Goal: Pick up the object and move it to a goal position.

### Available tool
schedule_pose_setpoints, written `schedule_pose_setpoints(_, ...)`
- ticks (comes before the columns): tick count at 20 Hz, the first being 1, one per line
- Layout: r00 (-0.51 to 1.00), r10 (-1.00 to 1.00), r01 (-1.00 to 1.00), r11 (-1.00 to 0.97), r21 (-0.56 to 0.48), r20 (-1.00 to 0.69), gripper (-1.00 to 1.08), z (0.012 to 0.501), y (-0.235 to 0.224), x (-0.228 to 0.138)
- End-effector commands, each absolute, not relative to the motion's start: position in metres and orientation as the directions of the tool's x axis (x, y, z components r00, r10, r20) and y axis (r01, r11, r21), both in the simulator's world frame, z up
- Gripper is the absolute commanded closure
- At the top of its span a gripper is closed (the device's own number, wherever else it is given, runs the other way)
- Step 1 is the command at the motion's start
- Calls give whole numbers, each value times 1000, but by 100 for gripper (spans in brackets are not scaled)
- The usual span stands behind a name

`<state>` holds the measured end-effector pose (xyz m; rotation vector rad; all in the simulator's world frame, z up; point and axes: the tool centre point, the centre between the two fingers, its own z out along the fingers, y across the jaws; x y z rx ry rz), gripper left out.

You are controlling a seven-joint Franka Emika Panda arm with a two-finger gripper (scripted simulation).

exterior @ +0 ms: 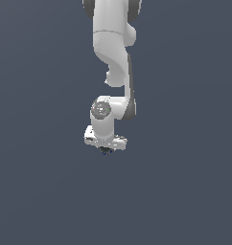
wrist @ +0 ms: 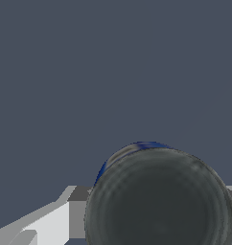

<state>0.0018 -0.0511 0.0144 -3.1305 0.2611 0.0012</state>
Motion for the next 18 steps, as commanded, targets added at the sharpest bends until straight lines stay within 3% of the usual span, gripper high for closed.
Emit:
schedule_pose_setpoints(1,986,-166,-166,-986,0,0,108,14,-52,2)
schedule_pose_setpoints(18,986,-166,-166,-986,0,0,108,43,-45,-5)
